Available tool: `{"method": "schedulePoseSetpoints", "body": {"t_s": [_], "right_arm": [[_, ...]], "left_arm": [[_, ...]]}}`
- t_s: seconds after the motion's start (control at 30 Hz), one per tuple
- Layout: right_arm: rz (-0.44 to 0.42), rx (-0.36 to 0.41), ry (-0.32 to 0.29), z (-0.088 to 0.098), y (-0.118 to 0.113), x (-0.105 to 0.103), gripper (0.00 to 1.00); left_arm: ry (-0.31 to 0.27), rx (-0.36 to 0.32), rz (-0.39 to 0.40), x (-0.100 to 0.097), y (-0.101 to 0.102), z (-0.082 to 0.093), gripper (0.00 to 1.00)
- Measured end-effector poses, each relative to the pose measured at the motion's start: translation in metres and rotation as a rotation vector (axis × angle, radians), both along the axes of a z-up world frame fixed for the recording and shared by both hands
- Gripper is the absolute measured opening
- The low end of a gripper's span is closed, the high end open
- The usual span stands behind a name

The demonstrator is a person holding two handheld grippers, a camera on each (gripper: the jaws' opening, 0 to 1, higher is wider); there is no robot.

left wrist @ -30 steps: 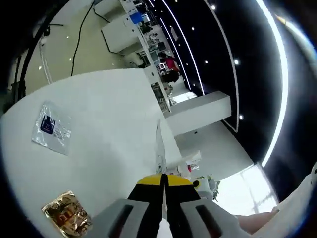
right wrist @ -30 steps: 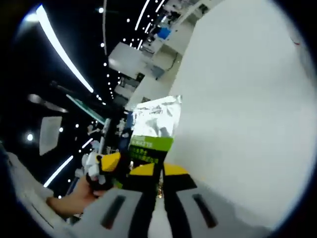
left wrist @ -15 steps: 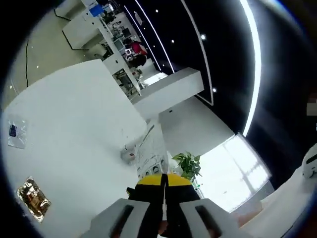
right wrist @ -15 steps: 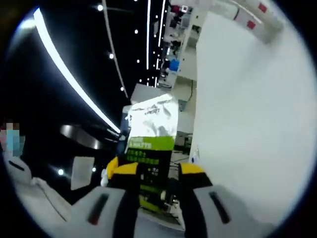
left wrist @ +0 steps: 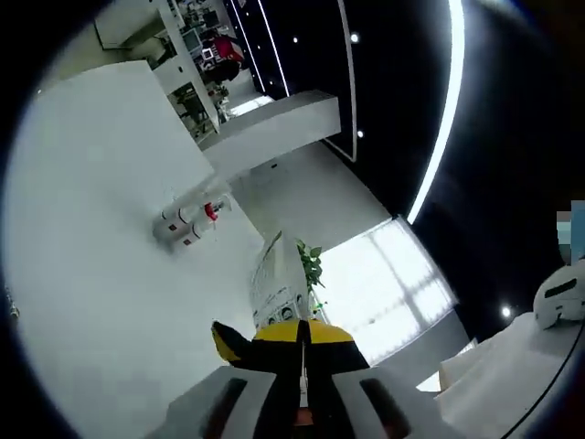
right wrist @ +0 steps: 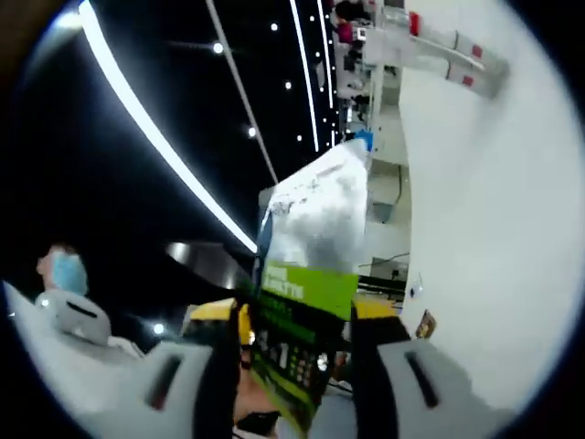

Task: Arrange the skincare products in the storage area until every visible bottle or jar stands upright without overlapping.

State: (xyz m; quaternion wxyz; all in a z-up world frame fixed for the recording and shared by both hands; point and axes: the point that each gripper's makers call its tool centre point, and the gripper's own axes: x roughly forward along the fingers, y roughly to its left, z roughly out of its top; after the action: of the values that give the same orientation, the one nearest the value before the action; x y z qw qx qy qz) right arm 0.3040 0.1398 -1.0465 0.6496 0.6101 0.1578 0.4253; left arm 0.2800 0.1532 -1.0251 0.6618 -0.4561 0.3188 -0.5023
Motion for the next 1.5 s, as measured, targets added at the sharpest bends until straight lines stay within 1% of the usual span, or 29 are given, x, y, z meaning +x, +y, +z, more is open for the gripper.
{"method": "schedulePoseSetpoints", "body": {"t_s": [0.03, 0.17, 0.2, 0.3, 0.4, 0.47, 0.5, 0.53, 0.57, 0.6, 0.67, 0.73, 0.8, 0.83, 0.9, 0.93, 1.03, 1.07, 1.1, 1.13, 1.17, 1.2, 1.23, 1.27, 1.3, 1.33, 1.37, 1.43, 1.5], "right_arm": [[-0.002, -0.001, -0.004, 0.002, -0.001, 0.000, 0.32], [-0.011, -0.121, -0.050, -0.003, -0.004, 0.000, 0.21], [0.005, -0.150, -0.069, -0.002, -0.002, -0.004, 0.19], [0.059, -0.189, -0.097, 0.003, 0.005, -0.012, 0.09], [0.088, -0.229, -0.088, 0.003, 0.009, -0.016, 0.01], [0.103, -0.279, -0.103, 0.002, 0.012, -0.018, 0.01], [0.110, -0.274, -0.098, 0.004, 0.013, -0.018, 0.00], [0.118, -0.278, -0.100, 0.006, 0.014, -0.019, 0.00], [0.117, -0.302, -0.117, 0.008, 0.014, -0.020, 0.00], [0.119, -0.315, -0.125, 0.010, 0.015, -0.020, 0.00], [0.133, -0.358, -0.148, 0.011, 0.017, -0.021, 0.00], [0.150, -0.377, -0.148, 0.012, 0.019, -0.022, 0.00], [0.175, -0.381, -0.159, 0.016, 0.023, -0.026, 0.00], [0.180, -0.386, -0.165, 0.017, 0.024, -0.026, 0.00], [0.193, -0.393, -0.168, 0.018, 0.027, -0.028, 0.00], [0.200, -0.401, -0.173, 0.018, 0.029, -0.029, 0.00], [0.224, -0.422, -0.189, 0.019, 0.036, -0.035, 0.01], [0.210, -0.437, -0.204, 0.020, 0.035, -0.034, 0.01], [0.211, -0.439, -0.211, 0.021, 0.034, -0.035, 0.02], [0.173, -0.454, -0.218, 0.023, 0.030, -0.032, 0.03], [0.162, -0.457, -0.219, 0.024, 0.029, -0.030, 0.06], [0.124, -0.443, -0.202, 0.027, 0.022, -0.024, 0.08], [0.101, -0.402, -0.178, 0.034, 0.015, -0.020, 0.10], [0.090, -0.386, -0.171, 0.037, 0.010, -0.018, 0.08], [0.087, -0.394, -0.178, 0.037, 0.006, -0.017, 0.02], [0.110, -0.429, -0.201, 0.035, 0.005, -0.021, 0.01], [0.110, -0.441, -0.185, 0.033, 0.004, -0.020, 0.01], [0.102, -0.418, -0.165, 0.035, -0.003, -0.018, 0.00], [0.084, -0.387, -0.140, 0.037, -0.010, -0.014, 0.00]], "left_arm": [[0.002, 0.003, -0.016, -0.004, -0.001, -0.001, 0.00], [0.013, 0.059, -0.020, -0.011, 0.000, -0.013, 0.00], [0.016, 0.063, -0.019, -0.011, 0.001, -0.014, 0.00], [0.009, 0.098, -0.024, -0.015, 0.006, -0.019, 0.00], [0.000, 0.144, -0.035, -0.019, 0.011, -0.028, 0.00], [-0.002, 0.143, -0.037, -0.022, 0.013, -0.029, 0.00], [-0.006, 0.142, -0.036, -0.024, 0.014, -0.029, 0.00], [-0.021, 0.138, -0.033, -0.025, 0.015, -0.027, 0.01], [-0.044, 0.141, -0.024, -0.025, 0.015, -0.026, 0.02], [-0.052, 0.142, -0.022, -0.025, 0.015, -0.026, 0.05], [-0.059, 0.134, -0.023, -0.026, 0.015, -0.023, 0.16], [-0.059, 0.127, -0.033, -0.027, 0.013, -0.023, 0.25], [-0.063, 0.136, -0.066, -0.032, 0.009, -0.024, 0.27], [-0.073, 0.143, -0.093, -0.036, 0.007, -0.025, 0.27], [-0.075, 0.145, -0.116, -0.039, 0.003, -0.026, 0.27], [-0.072, 0.139, -0.126, -0.041, 0.000, -0.025, 0.23], [-0.078, 0.130, -0.158, -0.049, -0.005, -0.025, 0.04], [-0.087, 0.111, -0.152, -0.049, -0.003, -0.023, 0.03], [-0.068, 0.088, -0.154, -0.050, -0.003, -0.021, 0.02], [-0.060, 0.077, -0.150, -0.050, -0.002, -0.021, 0.02], [-0.058, 0.075, -0.151, -0.051, -0.003, -0.025, 0.01], [-0.055, 0.074, -0.154, -0.052, -0.003, -0.025, 0.01], [-0.043, 0.080, -0.176, -0.057, -0.004, -0.029, 0.01], [-0.041, 0.079, -0.182, -0.058, -0.004, -0.030, 0.01], [-0.033, 0.077, -0.206, -0.062, -0.007, -0.031, 0.01], [-0.034, 0.072, -0.205, -0.062, -0.007, -0.030, 0.01], [-0.030, 0.063, -0.223, -0.065, -0.012, -0.027, 0.01], [-0.047, 0.058, -0.215, -0.062, -0.016, -0.026, 0.02], [-0.046, 0.042, -0.215, -0.061, -0.019, -0.025, 0.04]]}}
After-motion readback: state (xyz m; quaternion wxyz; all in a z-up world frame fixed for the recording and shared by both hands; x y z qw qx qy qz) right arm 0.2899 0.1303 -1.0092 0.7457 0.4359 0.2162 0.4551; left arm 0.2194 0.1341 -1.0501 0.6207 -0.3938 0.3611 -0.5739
